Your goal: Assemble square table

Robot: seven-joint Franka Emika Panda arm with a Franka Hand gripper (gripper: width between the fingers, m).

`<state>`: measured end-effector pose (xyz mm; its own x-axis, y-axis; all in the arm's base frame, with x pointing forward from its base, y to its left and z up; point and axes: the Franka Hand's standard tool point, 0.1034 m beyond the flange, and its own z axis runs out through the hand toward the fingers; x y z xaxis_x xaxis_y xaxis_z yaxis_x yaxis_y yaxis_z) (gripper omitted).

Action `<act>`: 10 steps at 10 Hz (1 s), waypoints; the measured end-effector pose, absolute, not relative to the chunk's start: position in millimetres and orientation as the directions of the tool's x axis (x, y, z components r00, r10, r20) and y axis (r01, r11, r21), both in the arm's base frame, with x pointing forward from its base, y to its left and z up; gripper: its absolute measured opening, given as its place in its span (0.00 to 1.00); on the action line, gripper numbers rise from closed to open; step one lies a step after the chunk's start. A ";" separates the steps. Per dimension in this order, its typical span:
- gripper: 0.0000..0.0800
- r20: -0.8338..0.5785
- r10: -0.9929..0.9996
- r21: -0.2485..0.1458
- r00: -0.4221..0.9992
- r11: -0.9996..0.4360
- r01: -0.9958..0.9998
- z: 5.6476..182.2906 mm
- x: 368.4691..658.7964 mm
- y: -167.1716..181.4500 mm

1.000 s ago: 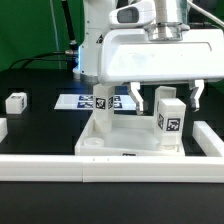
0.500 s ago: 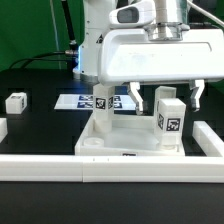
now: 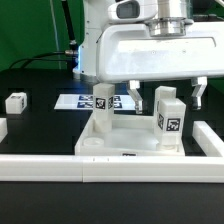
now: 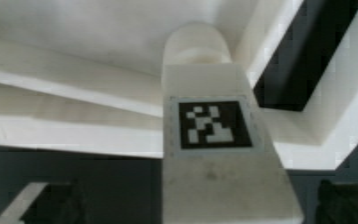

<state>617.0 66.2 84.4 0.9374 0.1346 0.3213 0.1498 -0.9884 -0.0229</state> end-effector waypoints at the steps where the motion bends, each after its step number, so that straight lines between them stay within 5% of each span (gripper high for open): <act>1: 0.81 0.254 0.139 -0.036 0.957 -0.988 0.153 83.5 616.2 68.1; 6: 0.81 -0.065 0.159 -0.093 0.985 -0.984 0.152 79.7 617.8 77.5; 10: 0.81 -0.010 0.139 -0.082 0.990 -0.987 0.137 73.6 626.6 73.9</act>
Offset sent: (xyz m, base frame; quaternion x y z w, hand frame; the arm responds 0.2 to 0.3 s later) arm 0.0055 0.0085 -0.0070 0.0192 -0.2100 0.0310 0.9770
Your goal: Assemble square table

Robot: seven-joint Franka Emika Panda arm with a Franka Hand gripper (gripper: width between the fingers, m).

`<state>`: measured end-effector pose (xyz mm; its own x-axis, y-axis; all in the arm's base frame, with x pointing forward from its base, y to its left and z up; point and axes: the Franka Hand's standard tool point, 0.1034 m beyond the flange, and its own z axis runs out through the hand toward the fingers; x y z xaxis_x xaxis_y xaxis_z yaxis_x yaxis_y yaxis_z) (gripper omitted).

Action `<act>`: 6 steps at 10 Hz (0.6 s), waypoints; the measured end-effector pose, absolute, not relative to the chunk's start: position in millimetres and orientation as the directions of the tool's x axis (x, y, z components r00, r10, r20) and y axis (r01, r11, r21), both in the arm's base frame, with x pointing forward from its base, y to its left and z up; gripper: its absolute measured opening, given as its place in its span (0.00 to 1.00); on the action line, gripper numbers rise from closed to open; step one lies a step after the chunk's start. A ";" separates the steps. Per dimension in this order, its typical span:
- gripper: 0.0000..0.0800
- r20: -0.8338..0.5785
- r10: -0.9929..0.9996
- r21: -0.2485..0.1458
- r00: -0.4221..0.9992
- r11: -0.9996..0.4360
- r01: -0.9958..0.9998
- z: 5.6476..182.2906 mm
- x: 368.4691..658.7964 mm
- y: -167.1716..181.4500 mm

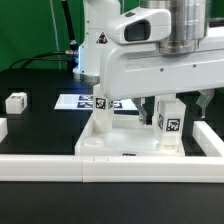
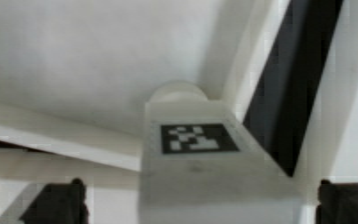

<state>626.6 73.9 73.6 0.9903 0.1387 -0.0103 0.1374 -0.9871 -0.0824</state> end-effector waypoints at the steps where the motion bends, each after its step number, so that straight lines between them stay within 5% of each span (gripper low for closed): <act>1: 0.81 -0.012 0.134 -0.083 0.991 -0.988 0.133 73.3 626.4 73.7; 3: 0.47 -0.013 0.120 -0.083 0.993 -0.989 0.119 72.9 626.2 73.8; 6: 0.36 -0.030 -0.068 -0.081 0.997 -0.994 -0.071 72.4 625.9 75.4</act>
Offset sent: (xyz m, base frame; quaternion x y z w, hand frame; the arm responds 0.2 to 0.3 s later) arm 0.0000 0.0000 0.0000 0.0000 0.0000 0.0000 1.0000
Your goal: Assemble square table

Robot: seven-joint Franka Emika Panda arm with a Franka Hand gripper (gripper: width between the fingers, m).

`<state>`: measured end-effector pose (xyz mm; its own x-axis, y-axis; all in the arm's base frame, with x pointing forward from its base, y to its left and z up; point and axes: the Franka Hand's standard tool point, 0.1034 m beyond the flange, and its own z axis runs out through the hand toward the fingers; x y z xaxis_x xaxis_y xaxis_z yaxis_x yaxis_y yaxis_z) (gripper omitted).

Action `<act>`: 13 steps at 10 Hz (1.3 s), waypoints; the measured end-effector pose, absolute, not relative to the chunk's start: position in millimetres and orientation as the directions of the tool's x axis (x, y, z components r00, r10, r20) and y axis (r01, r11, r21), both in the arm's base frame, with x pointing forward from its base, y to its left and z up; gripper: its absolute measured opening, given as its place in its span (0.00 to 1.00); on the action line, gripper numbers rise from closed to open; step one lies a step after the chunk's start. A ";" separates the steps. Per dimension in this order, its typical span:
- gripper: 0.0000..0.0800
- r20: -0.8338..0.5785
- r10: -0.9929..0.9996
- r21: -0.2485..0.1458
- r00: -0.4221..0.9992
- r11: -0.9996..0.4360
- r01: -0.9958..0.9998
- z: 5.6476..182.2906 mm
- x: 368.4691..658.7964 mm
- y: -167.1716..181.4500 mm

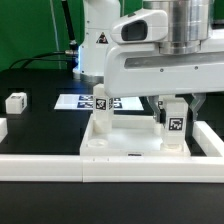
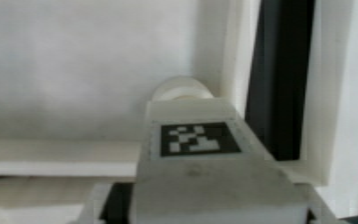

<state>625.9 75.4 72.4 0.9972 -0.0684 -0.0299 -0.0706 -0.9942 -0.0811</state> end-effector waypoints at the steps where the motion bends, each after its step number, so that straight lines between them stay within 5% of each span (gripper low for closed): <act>1: 0.36 -0.035 -0.133 -0.079 0.991 -0.988 -0.135 72.3 625.8 75.7; 5: 0.36 -0.013 -0.560 -0.106 0.828 -0.823 -0.558 69.9 628.5 85.1; 8: 0.36 -0.091 -0.854 -0.141 0.512 -0.498 -0.855 69.0 631.6 95.0; 13: 0.36 -0.195 -0.972 -0.102 0.128 -0.110 -0.989 68.0 628.2 110.7</act>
Offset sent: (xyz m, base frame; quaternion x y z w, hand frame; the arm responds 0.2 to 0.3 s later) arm -0.0124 -0.0019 -0.0148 -0.0398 0.0748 0.3270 0.9412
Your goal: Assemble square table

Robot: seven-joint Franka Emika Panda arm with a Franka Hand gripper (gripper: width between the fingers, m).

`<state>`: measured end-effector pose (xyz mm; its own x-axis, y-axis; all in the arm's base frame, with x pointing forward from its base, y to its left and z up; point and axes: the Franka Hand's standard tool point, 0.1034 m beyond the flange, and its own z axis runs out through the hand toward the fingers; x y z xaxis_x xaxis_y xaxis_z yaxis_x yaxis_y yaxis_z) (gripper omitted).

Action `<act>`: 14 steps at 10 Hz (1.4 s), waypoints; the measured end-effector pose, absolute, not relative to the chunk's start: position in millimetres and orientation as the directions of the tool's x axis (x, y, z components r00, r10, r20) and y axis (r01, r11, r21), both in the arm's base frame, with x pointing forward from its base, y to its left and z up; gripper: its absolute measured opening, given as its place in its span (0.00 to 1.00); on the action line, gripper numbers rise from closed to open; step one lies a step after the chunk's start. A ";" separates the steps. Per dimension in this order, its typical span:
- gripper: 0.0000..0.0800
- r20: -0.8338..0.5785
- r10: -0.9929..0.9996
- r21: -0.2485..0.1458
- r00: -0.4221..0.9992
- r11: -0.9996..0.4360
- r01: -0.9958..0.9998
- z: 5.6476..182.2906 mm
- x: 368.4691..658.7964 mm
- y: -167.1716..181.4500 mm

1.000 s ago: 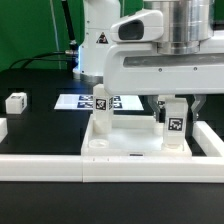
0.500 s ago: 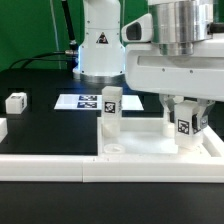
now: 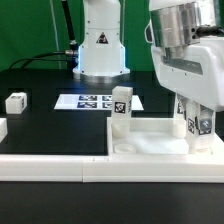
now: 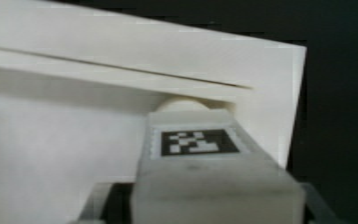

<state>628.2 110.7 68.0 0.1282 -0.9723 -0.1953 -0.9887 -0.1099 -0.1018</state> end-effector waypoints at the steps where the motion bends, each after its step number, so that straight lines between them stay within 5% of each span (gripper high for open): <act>1: 0.36 -0.193 -0.969 -0.107 0.157 -0.138 -0.985 67.9 628.0 111.2; 2: 0.36 -0.192 -0.967 -0.109 0.165 -0.146 -0.983 68.0 628.0 111.8; 3: 0.59 -0.167 -0.939 -0.132 0.299 -0.279 -0.951 69.0 628.8 114.1; 4: 0.59 -0.127 -0.867 -0.165 0.482 -0.461 -0.872 69.4 629.6 118.4; 5: 0.76 -0.106 -0.808 -0.177 0.579 -0.558 -0.811 69.4 628.9 123.5; 6: 0.80 -0.097 -0.777 -0.183 0.622 -0.600 -0.779 69.1 629.1 122.0; 8: 0.81 -0.062 -0.644 -0.189 0.762 -0.742 -0.643 68.7 628.3 120.4; 11: 0.81 0.031 -0.170 -0.156 0.985 -0.974 -0.164 74.1 632.7 116.9; 13: 0.81 0.039 -0.134 -0.157 0.990 -0.979 -0.127 74.4 633.5 116.8; 14: 0.69 0.036 -0.148 -0.157 0.988 -0.977 -0.141 74.4 633.5 116.8</act>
Offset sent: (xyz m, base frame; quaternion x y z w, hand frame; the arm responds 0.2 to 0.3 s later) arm 0.0047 0.0149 0.0016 0.0285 0.0332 -0.4416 0.8962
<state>633.5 116.8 74.4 0.9883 -0.1483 0.0363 -0.1409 -0.9774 -0.1573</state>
